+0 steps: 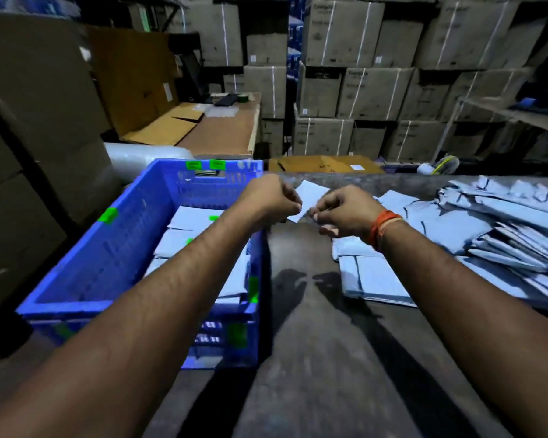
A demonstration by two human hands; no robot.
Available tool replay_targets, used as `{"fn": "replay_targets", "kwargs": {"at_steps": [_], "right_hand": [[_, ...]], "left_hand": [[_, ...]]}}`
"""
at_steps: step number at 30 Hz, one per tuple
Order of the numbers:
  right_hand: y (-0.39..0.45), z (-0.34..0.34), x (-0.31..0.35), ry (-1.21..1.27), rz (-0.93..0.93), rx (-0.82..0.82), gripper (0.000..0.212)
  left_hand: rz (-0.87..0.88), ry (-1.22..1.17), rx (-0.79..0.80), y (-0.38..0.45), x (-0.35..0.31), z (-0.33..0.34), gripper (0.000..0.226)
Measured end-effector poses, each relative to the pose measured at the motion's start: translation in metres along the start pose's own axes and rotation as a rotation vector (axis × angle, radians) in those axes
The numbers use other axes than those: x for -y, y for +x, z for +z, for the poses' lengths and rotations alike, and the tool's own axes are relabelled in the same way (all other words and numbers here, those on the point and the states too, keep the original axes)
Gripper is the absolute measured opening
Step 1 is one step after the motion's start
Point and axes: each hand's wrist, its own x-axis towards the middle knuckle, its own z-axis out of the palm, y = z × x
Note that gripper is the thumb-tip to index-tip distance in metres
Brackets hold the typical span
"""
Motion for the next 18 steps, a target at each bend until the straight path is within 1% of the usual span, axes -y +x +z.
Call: {"fn": "replay_targets", "kwargs": {"at_steps": [4, 8, 10, 12, 14, 15, 16, 17, 18], "right_hand": [[-0.016, -0.054, -0.061, -0.092, 0.028, -0.027, 0.008], [-0.031, -0.089, -0.128, -0.199, 0.078, 0.001, 0.004], [-0.036, -0.098, -0.161, -0.325, 0.080, 0.009, 0.012], [-0.042, -0.100, -0.190, -0.438, 0.059, 0.002, 0.027], [-0.047, -0.097, -0.213, -0.514, 0.028, 0.048, 0.041], [-0.048, -0.094, -0.224, -0.561, 0.008, 0.081, 0.044], [-0.049, -0.090, -0.231, -0.633, -0.008, 0.104, 0.039], [-0.048, -0.086, -0.237, -0.726, -0.025, 0.119, 0.028], [-0.049, -0.084, -0.242, -0.800, -0.044, 0.118, 0.028]], "left_hand": [[-0.054, -0.043, 0.055, 0.001, -0.048, 0.067, 0.005], [-0.204, -0.178, 0.086, 0.001, -0.065, 0.139, 0.005], [-0.291, -0.197, 0.090, -0.002, -0.063, 0.177, 0.006], [-0.378, -0.227, 0.086, -0.002, -0.056, 0.212, 0.014], [-0.458, -0.261, 0.094, 0.003, -0.046, 0.243, 0.019], [-0.499, -0.291, 0.099, 0.006, -0.040, 0.255, 0.023], [-0.546, -0.333, 0.097, 0.006, -0.039, 0.261, 0.025], [-0.585, -0.370, 0.091, 0.003, -0.042, 0.264, 0.021], [-0.621, -0.392, 0.075, 0.001, -0.044, 0.265, 0.014]]}}
